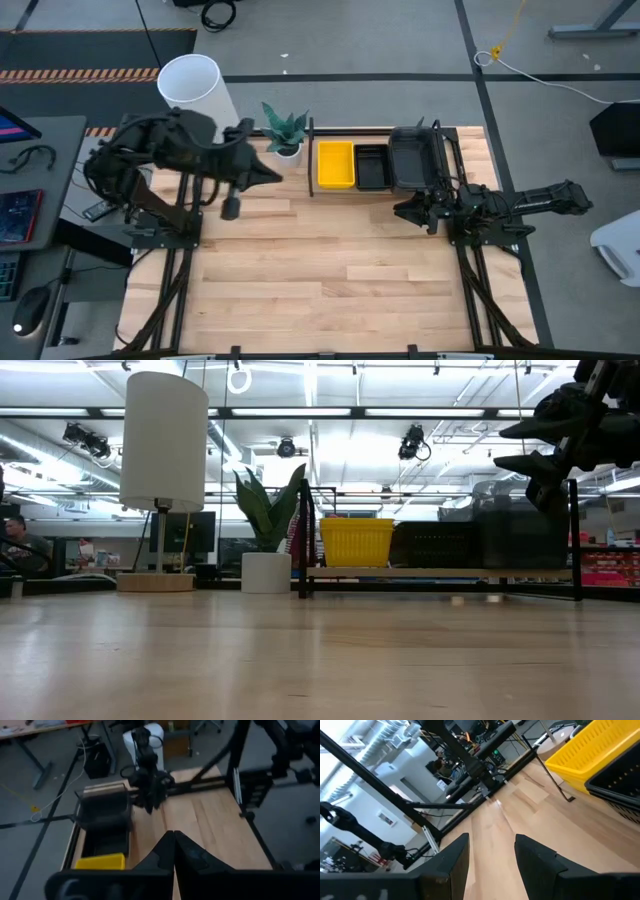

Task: Stack baskets on shelf by color
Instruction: Return to Home Position

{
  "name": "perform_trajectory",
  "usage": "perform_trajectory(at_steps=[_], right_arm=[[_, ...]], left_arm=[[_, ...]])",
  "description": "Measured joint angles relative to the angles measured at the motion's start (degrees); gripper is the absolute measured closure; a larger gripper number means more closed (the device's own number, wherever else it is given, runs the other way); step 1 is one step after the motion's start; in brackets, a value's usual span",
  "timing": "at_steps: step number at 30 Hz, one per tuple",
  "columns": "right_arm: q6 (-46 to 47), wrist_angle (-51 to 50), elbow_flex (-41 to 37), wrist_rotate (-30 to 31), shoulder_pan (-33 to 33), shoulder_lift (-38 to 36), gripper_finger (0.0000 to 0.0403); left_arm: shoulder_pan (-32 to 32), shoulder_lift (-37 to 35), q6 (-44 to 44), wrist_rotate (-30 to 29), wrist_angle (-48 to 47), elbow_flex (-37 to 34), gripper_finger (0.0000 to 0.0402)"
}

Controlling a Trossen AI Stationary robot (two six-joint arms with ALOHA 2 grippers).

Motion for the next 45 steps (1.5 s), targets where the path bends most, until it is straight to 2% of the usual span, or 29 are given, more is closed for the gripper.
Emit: perform_trajectory(at_steps=[3,7,15,20,23,26,32,36,40,45], right_arm=[[-0.1,0.5,0.0,0.0,0.0,0.3,0.0240],[-0.1,0.3,0.0,0.0,0.0,0.4,0.0241],[-0.1,0.4,0.0,0.1,0.0,0.4,0.0241],[-0.1,0.4,0.0,0.1,0.0,0.4,0.0241],[-0.1,0.4,0.0,0.1,0.0,0.4,0.0241],[-0.1,0.4,0.0,0.1,0.0,0.4,0.0241],[-0.1,0.4,0.0,0.1,0.0,0.4,0.0241],[-0.1,0.4,0.0,0.1,0.0,0.4,0.0241],[-0.1,0.4,0.0,0.1,0.0,0.4,0.0241],[-0.1,0.3,0.0,0.1,0.0,0.4,0.0241]], left_arm=[[-1.4,-2.8,0.2,0.1,-2.4,-3.4,0.0393],[-3.2,-9.4,-0.4,0.2,0.1,-13.9,0.0392],[-5.2,-25.0,-4.9,0.2,20.5,-41.3,0.0391],[-5.3,-33.5,-8.3,-0.4,31.9,-54.9,0.0391],[-4.9,-37.4,-9.6,-5.0,33.5,-59.3,0.0391],[-4.1,-40.6,-5.9,-9.6,32.1,-61.3,0.0389],[-2.8,-43.1,-3.6,-10.6,27.4,-64.4,0.0382],[-2.2,-44.7,-3.4,-10.6,25.1,-70.1,0.0384],[-2.2,-46.4,-1.4,-10.6,30.9,-79.1,0.0390],[-2.2,-50.5,-1.4,-10.4,47.4,-93.7,0.0389]])
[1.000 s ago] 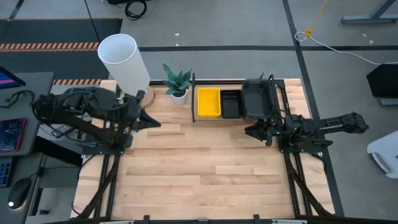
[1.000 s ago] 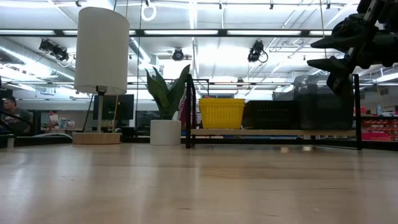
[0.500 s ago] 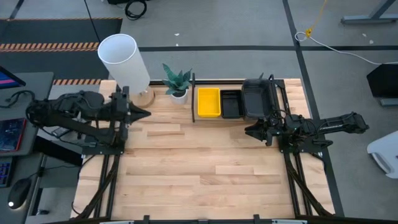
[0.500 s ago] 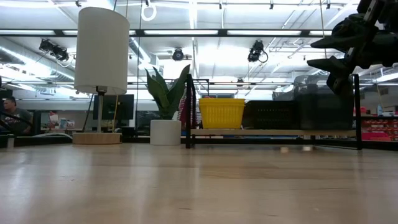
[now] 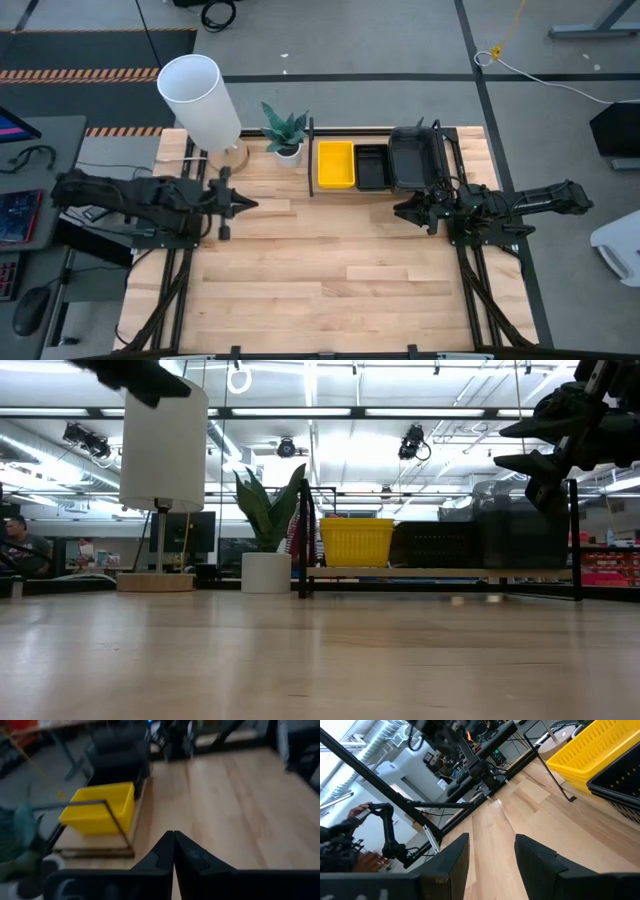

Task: Stack baskets on shelf by color
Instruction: Return to Home Position

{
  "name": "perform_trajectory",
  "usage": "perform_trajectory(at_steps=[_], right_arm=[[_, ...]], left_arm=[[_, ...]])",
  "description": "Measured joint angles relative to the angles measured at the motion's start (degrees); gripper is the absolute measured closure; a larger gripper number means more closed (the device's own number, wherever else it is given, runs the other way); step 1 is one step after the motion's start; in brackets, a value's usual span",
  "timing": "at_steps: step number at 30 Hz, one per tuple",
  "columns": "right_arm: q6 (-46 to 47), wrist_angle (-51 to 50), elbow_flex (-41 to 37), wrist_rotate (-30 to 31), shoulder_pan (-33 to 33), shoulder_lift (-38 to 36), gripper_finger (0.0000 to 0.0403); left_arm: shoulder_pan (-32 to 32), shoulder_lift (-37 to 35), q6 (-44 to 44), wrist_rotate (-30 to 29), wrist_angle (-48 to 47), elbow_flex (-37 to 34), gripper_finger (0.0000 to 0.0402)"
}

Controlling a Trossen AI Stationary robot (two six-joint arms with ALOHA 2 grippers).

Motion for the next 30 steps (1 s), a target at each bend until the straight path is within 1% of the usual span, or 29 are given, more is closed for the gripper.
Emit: perform_trajectory(at_steps=[3,5,8,13,16,20,21,30], right_arm=[[0.0,0.0,0.0,0.0,0.0,0.0,0.0241],[0.0,0.0,0.0,0.0,0.0,0.0,0.0241],[0.0,0.0,0.0,0.0,0.0,0.0,0.0241],[0.0,0.0,0.0,0.0,0.0,0.0,0.0241],[0.0,0.0,0.0,0.0,0.0,0.0,0.0241],[0.0,0.0,0.0,0.0,0.0,0.0,0.0241],[0.0,0.0,0.0,0.0,0.0,0.0,0.0241],[0.0,0.0,0.0,0.0,0.0,0.0,0.0240]], left_arm=[[-0.2,-3.1,0.0,2.0,11.5,-8.1,0.0382],[-0.2,-4.5,-0.1,4.0,17.2,-12.5,0.0377],[-0.2,-6.4,0.7,7.5,21.4,-17.8,0.0372],[-0.2,-9.7,0.0,10.1,26.5,-25.9,0.0371],[-0.2,-12.1,-0.4,12.7,33.9,-31.2,0.0375],[-0.2,-14.4,-0.4,13.6,44.0,-37.7,0.0378],[-0.2,-14.7,-0.2,13.6,45.1,-38.5,0.0377],[-0.2,-15.1,0.7,15.2,43.8,-38.4,0.0369]])
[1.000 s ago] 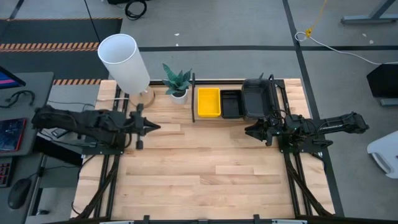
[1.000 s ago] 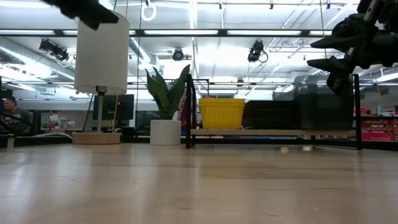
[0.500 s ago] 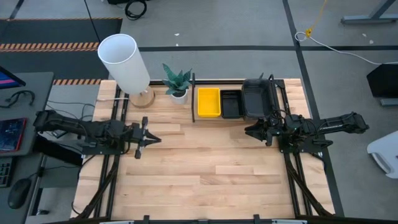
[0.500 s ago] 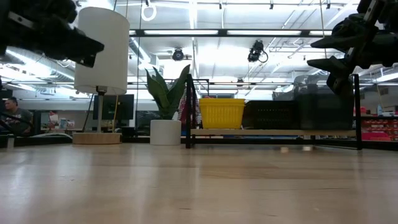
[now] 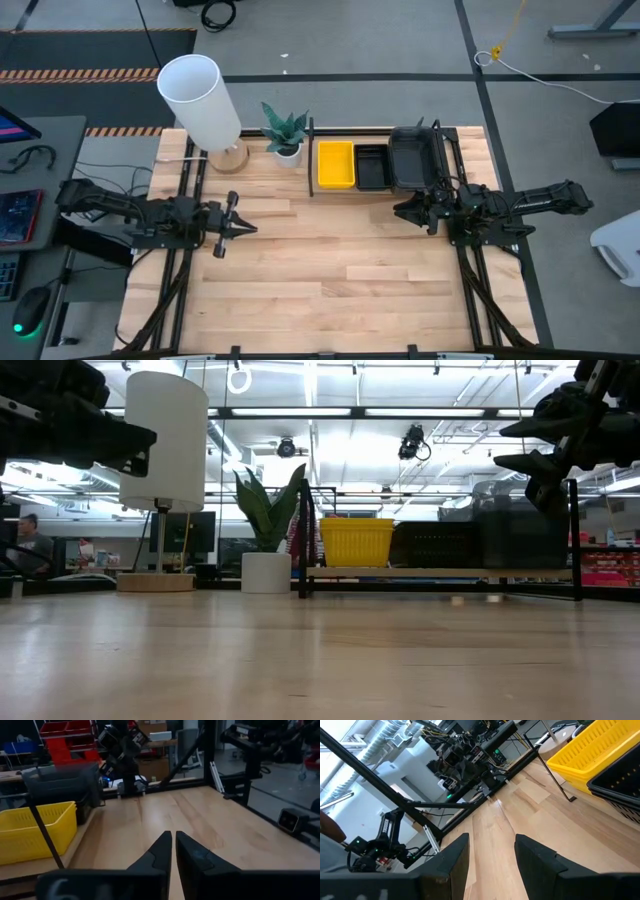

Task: Stack baskets on shelf by color
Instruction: Return to Home Position

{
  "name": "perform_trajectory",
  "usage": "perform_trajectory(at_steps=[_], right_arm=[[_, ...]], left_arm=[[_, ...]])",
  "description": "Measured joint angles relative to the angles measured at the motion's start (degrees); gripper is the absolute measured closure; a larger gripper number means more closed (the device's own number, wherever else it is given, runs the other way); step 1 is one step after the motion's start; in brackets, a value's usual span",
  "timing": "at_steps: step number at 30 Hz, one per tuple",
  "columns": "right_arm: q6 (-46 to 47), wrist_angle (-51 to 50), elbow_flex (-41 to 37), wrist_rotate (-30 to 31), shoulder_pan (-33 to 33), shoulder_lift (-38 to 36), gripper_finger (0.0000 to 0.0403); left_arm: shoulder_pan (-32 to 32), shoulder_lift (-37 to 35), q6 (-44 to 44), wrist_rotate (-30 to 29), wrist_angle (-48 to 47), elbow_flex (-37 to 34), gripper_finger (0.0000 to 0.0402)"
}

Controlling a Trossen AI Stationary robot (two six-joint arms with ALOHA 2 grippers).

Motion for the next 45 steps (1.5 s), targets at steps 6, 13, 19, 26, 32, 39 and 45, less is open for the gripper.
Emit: perform_trajectory(at_steps=[6,13,19,26,32,39,45], right_arm=[[0.0,0.0,0.0,0.0,0.0,0.0,0.0240],[0.0,0.0,0.0,0.0,0.0,0.0,0.0240],[0.0,0.0,0.0,0.0,0.0,0.0,0.0240],[0.0,0.0,0.0,0.0,0.0,0.0,0.0240],[0.0,0.0,0.0,0.0,0.0,0.0,0.0240],[0.0,0.0,0.0,0.0,0.0,0.0,0.0240],[0.0,0.0,0.0,0.0,0.0,0.0,0.0240]], left_arm=[[0.0,0.0,3.3,0.2,0.2,0.0,0.0378],[0.0,0.0,3.3,0.2,0.2,0.0,0.0368],[0.0,0.0,3.3,0.2,0.2,0.0,0.0369],[0.0,0.1,3.3,0.2,0.2,0.0,0.0378],[0.0,0.1,3.3,0.2,0.2,0.0,0.0369],[0.0,0.1,3.3,0.2,0.2,0.0,0.0370],[0.0,0.1,3.3,0.2,0.2,0.0,0.0378]])
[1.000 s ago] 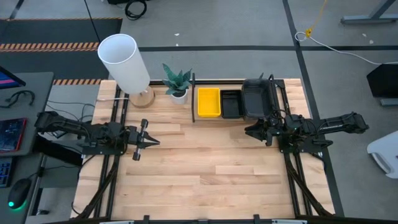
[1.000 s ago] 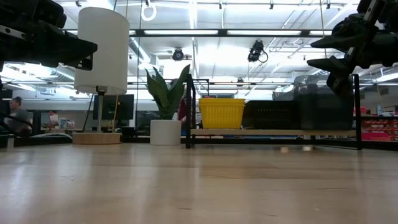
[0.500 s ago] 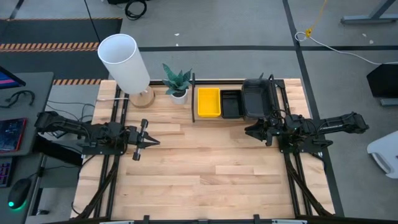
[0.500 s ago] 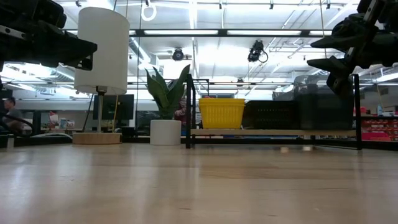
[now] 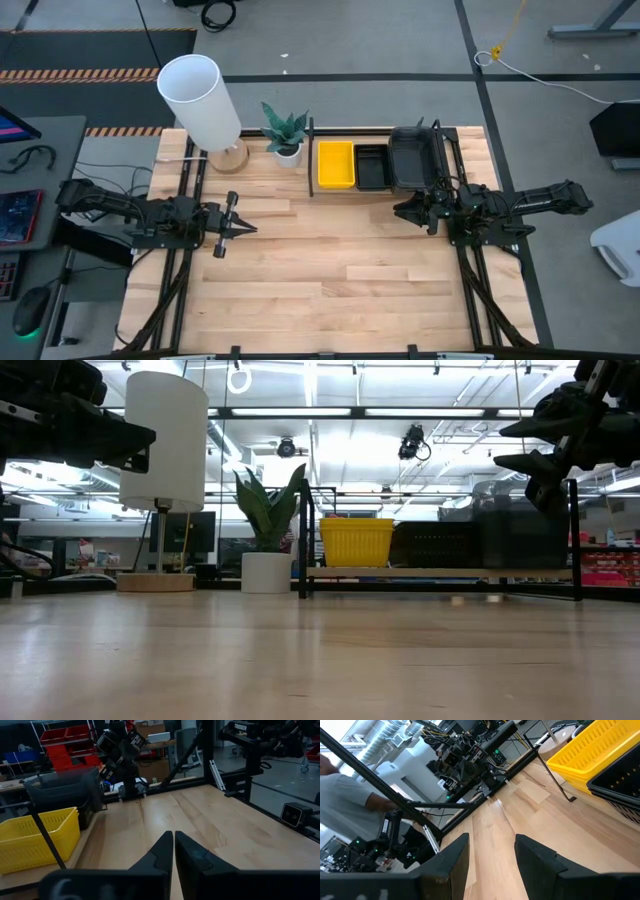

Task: Stack baskets on shelf by color
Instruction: Return to Home Position

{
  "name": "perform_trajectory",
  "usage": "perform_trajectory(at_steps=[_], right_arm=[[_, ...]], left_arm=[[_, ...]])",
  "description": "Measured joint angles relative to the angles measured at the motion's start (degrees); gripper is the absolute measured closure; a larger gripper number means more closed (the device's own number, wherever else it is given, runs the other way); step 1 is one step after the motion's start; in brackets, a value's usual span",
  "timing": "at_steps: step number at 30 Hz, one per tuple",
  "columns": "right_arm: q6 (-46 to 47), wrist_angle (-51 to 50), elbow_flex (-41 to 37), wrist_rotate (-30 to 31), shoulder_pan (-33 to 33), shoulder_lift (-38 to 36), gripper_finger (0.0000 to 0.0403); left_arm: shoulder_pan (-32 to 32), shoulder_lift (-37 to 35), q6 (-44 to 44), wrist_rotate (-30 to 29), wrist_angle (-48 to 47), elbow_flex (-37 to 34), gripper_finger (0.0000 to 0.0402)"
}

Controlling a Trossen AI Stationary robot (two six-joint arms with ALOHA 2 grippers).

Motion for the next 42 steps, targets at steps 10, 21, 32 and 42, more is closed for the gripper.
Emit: perform_trajectory(at_steps=[10,21,32,42], right_arm=[[0.0,0.0,0.0,0.0,0.0,0.0,0.0240],[0.0,0.0,0.0,0.0,0.0,0.0,0.0240],[0.0,0.0,0.0,0.0,0.0,0.0,0.0240],[0.0,0.0,0.0,0.0,0.0,0.0,0.0240]], left_arm=[[0.0,0.0,0.0,0.0,0.0,0.0,0.0366],[0.0,0.0,0.0,0.0,0.0,0.0,0.0378],[0.0,0.0,0.0,0.0,0.0,0.0,0.0366],[0.0,0.0,0.0,0.0,0.0,0.0,0.0378]])
